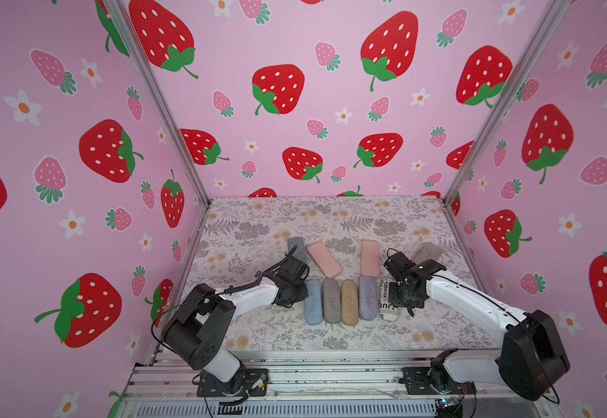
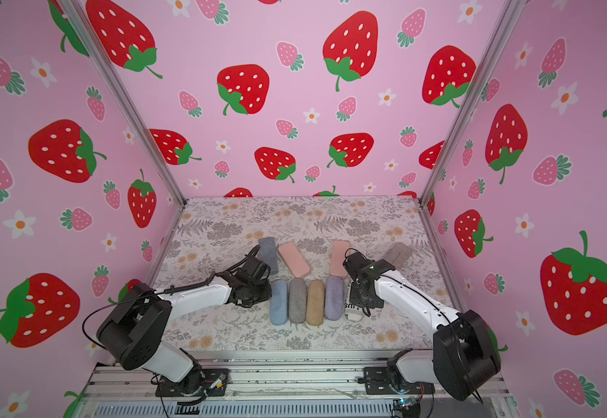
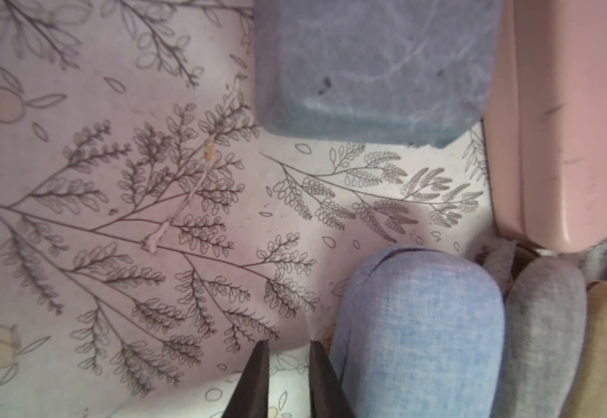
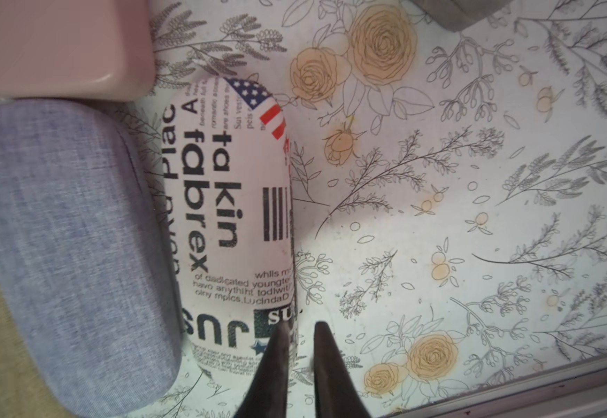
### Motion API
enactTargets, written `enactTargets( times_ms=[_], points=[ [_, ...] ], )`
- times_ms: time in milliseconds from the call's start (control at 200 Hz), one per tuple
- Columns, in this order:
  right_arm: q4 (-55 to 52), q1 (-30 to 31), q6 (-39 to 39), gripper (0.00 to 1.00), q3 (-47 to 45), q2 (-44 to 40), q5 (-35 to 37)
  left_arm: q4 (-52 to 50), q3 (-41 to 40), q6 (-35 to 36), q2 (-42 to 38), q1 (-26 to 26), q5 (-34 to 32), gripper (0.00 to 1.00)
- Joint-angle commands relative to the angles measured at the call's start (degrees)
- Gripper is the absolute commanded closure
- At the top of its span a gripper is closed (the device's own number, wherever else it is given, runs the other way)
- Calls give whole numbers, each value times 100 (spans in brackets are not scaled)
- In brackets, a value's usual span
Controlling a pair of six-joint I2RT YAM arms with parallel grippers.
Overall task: Close the glasses case
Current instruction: Adjust the glasses case at the center of the board.
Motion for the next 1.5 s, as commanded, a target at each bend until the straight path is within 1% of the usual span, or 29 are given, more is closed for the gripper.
enactTargets(
  times_ms=[0,220,380,505,780,975,1061,1176,1261,1296,1336,1431,1496],
  points=[
    [-145,-124,191,84,100,112,146,-154,146,-33,119,-62,-128,79],
    [-59,-346,242,83,127,547,78,-141,222,-59,249,-146,-121,80],
    [377,-410,198,83,77,872,-49,-136,275,-79,308,-222,-129,80],
    [732,-413,20,84,92,1112,-285,-128,299,-94,324,-267,-128,80],
    [1105,-345,-233,84,113,1193,-600,-119,349,-151,362,-363,-146,80],
    [1053,-260,-266,83,224,1262,-587,-130,379,-156,384,-377,-162,80],
    [740,-245,-33,83,307,1256,-313,-183,396,-156,362,-375,-202,80],
    [204,-216,280,76,453,1076,212,-343,439,-114,260,-367,-354,79],
    [-72,-208,379,70,585,916,420,-479,518,-52,179,-346,-465,79],
    [-142,-207,406,65,637,853,475,-529,547,-31,144,-328,-496,78],
    [-200,-208,424,63,683,782,533,-587,585,0,105,-306,-538,77],
    [-350,-206,477,57,804,670,686,-721,658,86,12,-212,-650,72],
    [-391,-198,478,54,872,614,751,-820,740,170,-40,-109,-698,66]
  ],
)
